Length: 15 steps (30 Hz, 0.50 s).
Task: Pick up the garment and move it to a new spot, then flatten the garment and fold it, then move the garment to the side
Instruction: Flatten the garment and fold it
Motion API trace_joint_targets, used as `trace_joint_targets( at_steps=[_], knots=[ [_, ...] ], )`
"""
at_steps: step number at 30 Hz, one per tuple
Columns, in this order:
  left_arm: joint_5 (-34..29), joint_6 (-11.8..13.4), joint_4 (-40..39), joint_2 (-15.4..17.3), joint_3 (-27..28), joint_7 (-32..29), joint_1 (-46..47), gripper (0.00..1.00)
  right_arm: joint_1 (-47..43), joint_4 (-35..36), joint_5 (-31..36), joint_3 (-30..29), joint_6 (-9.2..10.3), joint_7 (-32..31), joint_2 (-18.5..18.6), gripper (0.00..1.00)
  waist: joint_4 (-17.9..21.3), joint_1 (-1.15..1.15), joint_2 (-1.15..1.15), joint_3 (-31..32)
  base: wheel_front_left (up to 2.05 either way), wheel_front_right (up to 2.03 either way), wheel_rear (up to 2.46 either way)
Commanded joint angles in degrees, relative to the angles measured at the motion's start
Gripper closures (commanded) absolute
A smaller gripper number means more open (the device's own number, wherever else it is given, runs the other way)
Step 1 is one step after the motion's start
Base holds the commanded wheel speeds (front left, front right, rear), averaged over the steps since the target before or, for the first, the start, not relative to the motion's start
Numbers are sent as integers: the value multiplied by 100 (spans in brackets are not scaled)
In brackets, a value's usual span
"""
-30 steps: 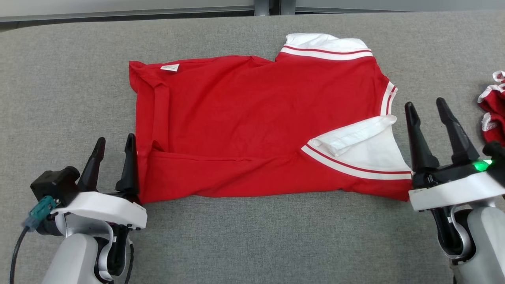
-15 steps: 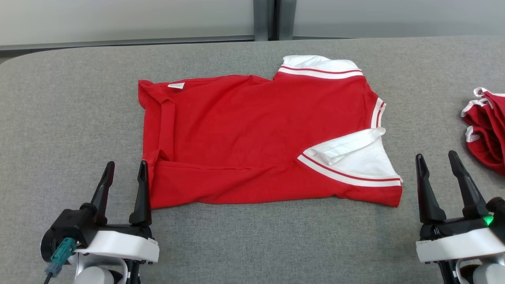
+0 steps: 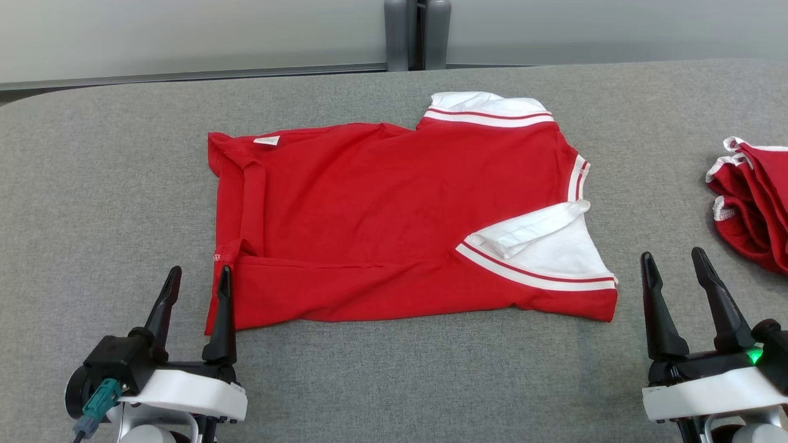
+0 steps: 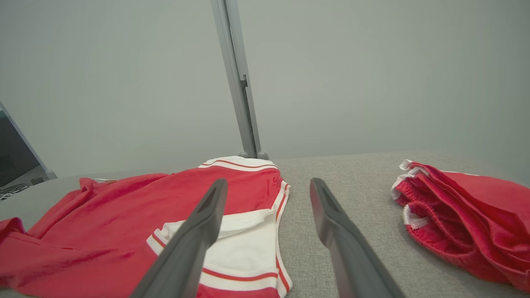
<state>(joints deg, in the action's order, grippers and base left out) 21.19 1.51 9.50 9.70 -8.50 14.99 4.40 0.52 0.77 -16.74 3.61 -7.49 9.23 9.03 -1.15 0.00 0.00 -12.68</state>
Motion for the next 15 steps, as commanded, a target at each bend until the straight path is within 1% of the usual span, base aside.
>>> trace_joint_targets(
  at_steps=[1, 4, 7, 11, 15],
  knots=[
    [-28, -28, 11, 8, 26, 23, 83, 0, -21, -3, 20, -11, 1, -17, 11, 0, 2, 0, 0, -8, 0, 0, 0],
    [-40, -50, 140, 19, -22, 14, 119, 0, -3, -65, 15, 8, 1, -34, -8, 0, -2, 0, 0, -48, 0, 0, 0],
    [-6, -57, 457, 6, -99, -178, 175, 0, 55, -259, -1, 104, 1, -116, -17, 0, 8, 0, 0, -130, 0, 0, 0],
    [128, -96, 933, -63, -141, -352, 244, 0, 187, -751, -90, 379, 1, -203, -44, 0, 27, 0, 0, -267, 0, 0, 0],
    [291, -135, 1334, -144, -88, -381, 409, 0, 420, -1313, -161, 604, 2, -142, -81, 0, 4, 0, 0, -424, 0, 0, 0]
  ],
)
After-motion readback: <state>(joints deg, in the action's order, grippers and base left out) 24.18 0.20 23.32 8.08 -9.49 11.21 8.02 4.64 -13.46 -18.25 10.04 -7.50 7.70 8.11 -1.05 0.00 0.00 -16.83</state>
